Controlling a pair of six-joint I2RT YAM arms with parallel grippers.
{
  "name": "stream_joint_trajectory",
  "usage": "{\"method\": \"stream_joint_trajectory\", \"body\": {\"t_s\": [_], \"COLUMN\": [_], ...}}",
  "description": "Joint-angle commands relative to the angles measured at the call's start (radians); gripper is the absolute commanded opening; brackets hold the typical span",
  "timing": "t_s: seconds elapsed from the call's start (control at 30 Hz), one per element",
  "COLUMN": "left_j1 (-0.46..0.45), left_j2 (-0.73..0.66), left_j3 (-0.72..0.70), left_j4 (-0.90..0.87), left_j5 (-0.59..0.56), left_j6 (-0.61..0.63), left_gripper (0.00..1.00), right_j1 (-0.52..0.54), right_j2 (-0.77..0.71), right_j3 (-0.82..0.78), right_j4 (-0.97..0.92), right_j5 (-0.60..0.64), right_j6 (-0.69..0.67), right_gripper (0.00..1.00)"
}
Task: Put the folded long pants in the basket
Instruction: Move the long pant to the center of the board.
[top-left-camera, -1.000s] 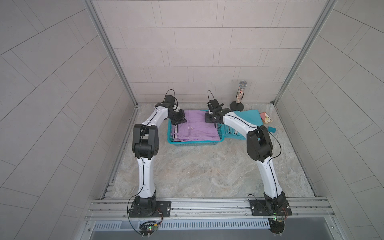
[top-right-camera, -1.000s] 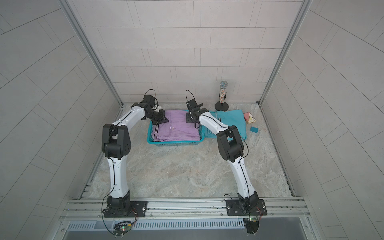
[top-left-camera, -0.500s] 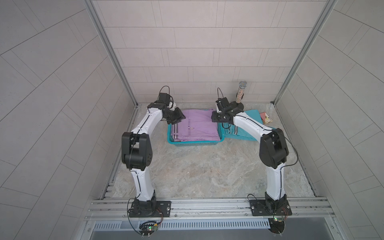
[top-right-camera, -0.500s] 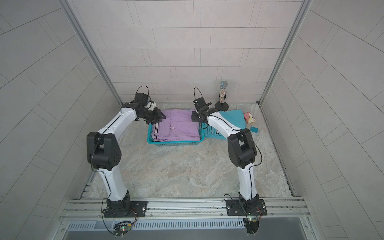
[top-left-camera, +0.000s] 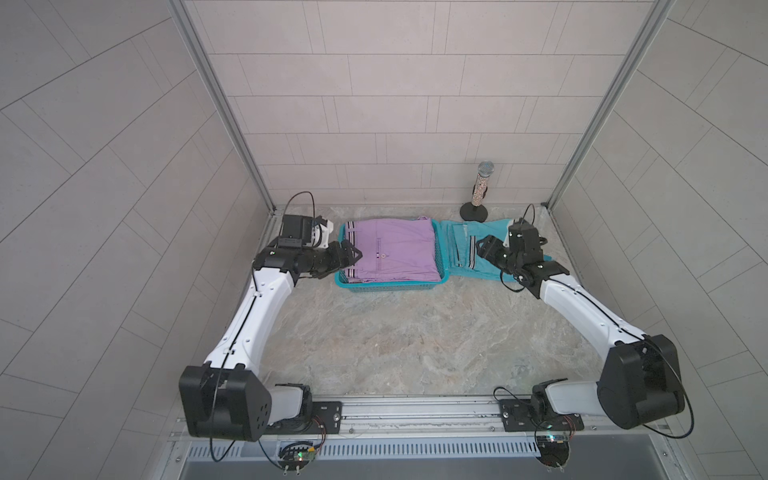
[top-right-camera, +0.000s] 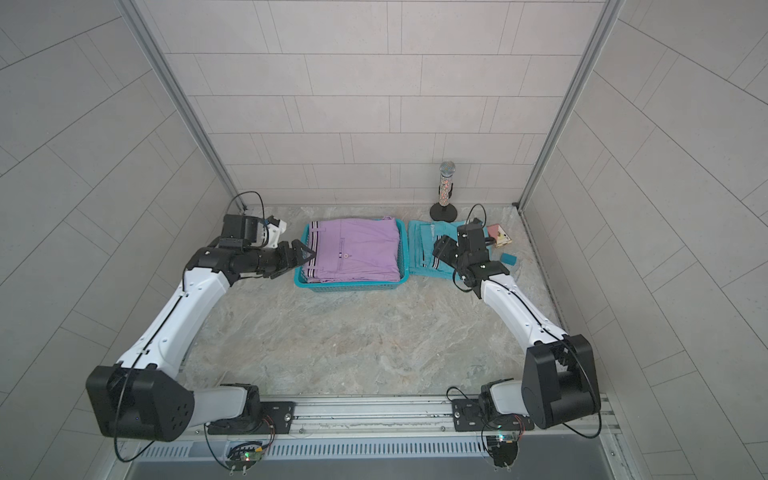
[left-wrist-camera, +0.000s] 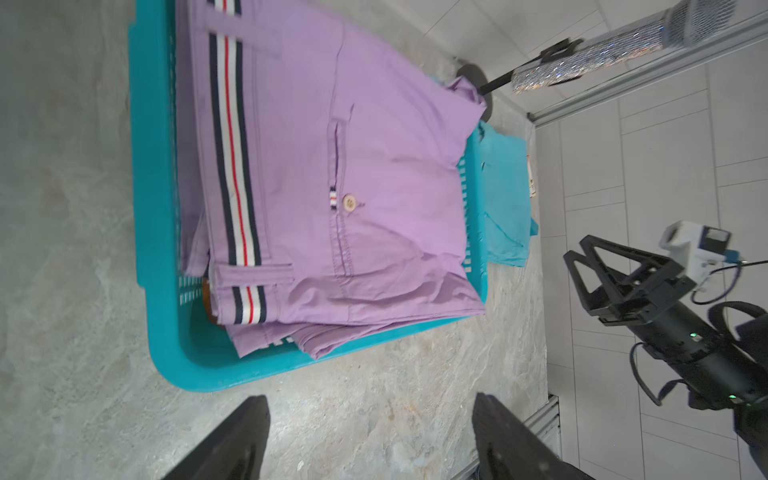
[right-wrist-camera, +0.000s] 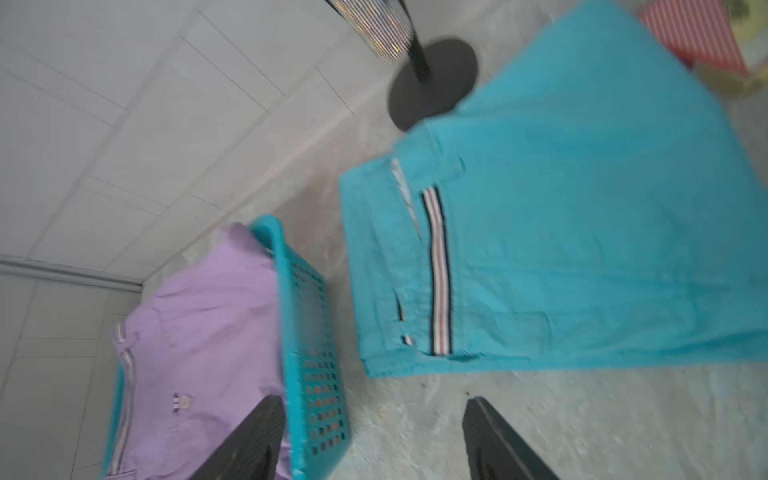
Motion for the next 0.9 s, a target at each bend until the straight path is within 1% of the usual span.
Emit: {"method": "stream_joint_trajectory", "body": {"t_s": [0.0,0.03,0.1,0.2,0.33,0.43,0.5,0.6,0.67,0.7,0.77,0.8,0.83,0.87], "left_j1": [0.009,0.012,0.024,0.036,0.04,0.041,0.041,0.046,0.049,0.051,0.055,0.058,0.059,0.063], "left_j2": [-0.021,-0.029,-0.04,-0.042,-0.031,-0.023,-0.024,-0.031,-0.031,-0.03,-0.026,-0.026,-0.026,-0.028], "left_j3": [-0.058,-0.068,-0.076,-0.077,-0.084,-0.084,-0.086,-0.087,-0.088,-0.088,-0.088,-0.09,-0.091,-0.093], "left_j4": [0.052,0.048,0.025,-0.01,-0.002,-0.003,-0.003,-0.003,-0.002,-0.003,-0.002,-0.003,-0.003,-0.005], "left_j5": [0.029,0.027,0.014,-0.014,0.015,0.031,0.037,0.034,0.033,0.034,0.04,0.043,0.044,0.046], "left_j6": [0.011,0.017,0.036,0.06,0.057,0.056,0.058,0.059,0.06,0.06,0.059,0.059,0.06,0.062], "left_gripper": [0.84,0.84,0.84,0.84,0.84,0.84,0.84,0.84,0.84,0.84,0.84,0.84,0.84,0.84], "right_j1": [-0.018,-0.022,-0.028,-0.032,-0.045,-0.056,-0.063,-0.066,-0.074,-0.082,-0.094,-0.098,-0.099,-0.098], "right_j2": [0.019,0.034,0.073,0.158,0.272,0.335,0.349,0.375,0.412,0.436,0.473,0.479,0.476,0.468], "right_j3": [-0.089,-0.126,-0.177,-0.181,-0.16,-0.16,-0.156,-0.124,-0.091,-0.073,-0.054,-0.053,-0.057,-0.064], "right_j4": [0.108,0.156,0.249,0.295,0.344,0.393,0.399,0.367,0.342,0.331,0.327,0.321,0.327,0.321], "right_j5": [-0.045,-0.057,-0.075,-0.083,-0.082,-0.039,0.003,0.061,0.067,0.058,0.046,0.051,0.052,0.064], "right_j6": [0.125,0.147,0.183,0.199,0.207,0.217,0.209,0.189,0.191,0.201,0.21,0.215,0.21,0.21], "right_gripper": [0.74,0.79,0.82,0.84,0.84,0.84,0.85,0.86,0.86,0.84,0.77,0.7,0.61,0.48]}}
